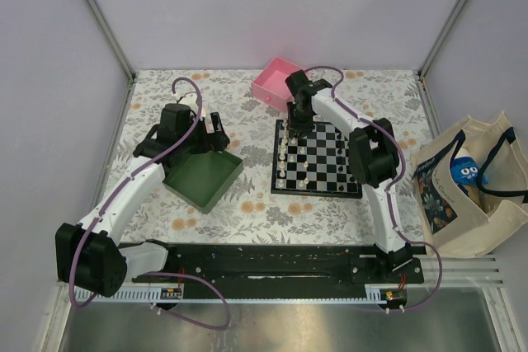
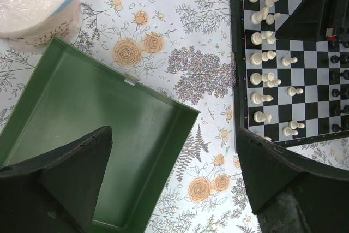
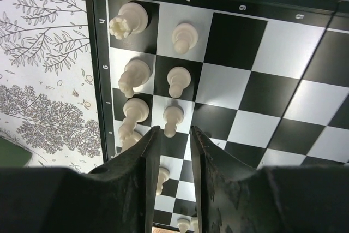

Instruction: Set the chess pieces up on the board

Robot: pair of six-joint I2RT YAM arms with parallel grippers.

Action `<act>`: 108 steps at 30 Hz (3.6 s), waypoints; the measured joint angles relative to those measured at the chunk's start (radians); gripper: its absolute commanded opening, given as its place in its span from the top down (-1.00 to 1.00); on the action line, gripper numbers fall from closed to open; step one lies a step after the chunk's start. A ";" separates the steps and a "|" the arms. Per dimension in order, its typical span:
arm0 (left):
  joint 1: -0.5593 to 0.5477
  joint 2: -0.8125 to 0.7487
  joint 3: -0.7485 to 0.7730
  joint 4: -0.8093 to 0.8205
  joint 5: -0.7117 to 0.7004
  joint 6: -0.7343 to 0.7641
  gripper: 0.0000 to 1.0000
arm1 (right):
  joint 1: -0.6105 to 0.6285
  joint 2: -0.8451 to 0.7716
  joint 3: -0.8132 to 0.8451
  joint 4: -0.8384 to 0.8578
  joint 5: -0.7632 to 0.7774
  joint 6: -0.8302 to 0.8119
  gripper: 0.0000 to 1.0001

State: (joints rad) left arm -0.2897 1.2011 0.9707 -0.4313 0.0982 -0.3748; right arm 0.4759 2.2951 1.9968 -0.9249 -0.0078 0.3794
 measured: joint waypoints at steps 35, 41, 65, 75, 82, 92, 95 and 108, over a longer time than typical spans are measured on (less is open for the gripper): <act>0.000 0.000 0.000 0.000 0.003 0.000 -0.98 | -0.001 -0.167 -0.257 0.060 0.015 -0.008 0.27; 0.000 0.000 0.000 0.000 0.003 0.000 -0.98 | -0.001 -0.166 -0.258 0.061 0.015 -0.008 0.32; 0.000 0.000 0.000 0.000 0.003 0.000 -0.98 | 0.002 -0.143 -0.242 0.067 -0.023 -0.008 0.67; 0.000 0.000 0.000 0.000 0.003 0.000 -0.98 | 0.014 -0.117 -0.205 0.075 -0.038 -0.005 0.66; 0.000 0.000 0.000 0.000 0.003 0.000 -0.98 | 0.015 -0.099 -0.188 0.075 -0.039 -0.005 0.66; 0.000 0.000 0.000 0.000 0.003 -0.001 -0.98 | 0.015 -0.098 -0.183 0.075 -0.040 -0.005 0.64; 0.000 0.000 0.000 0.000 0.003 -0.002 -0.98 | 0.015 -0.098 -0.183 0.074 -0.040 -0.005 0.63; 0.000 0.000 0.000 0.000 0.003 -0.003 -0.98 | 0.023 -0.087 -0.175 0.067 -0.047 -0.005 0.52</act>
State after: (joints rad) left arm -0.2897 1.2011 0.9707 -0.4313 0.1017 -0.3775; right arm 0.4984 2.2086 1.8214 -0.8577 -0.0547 0.3744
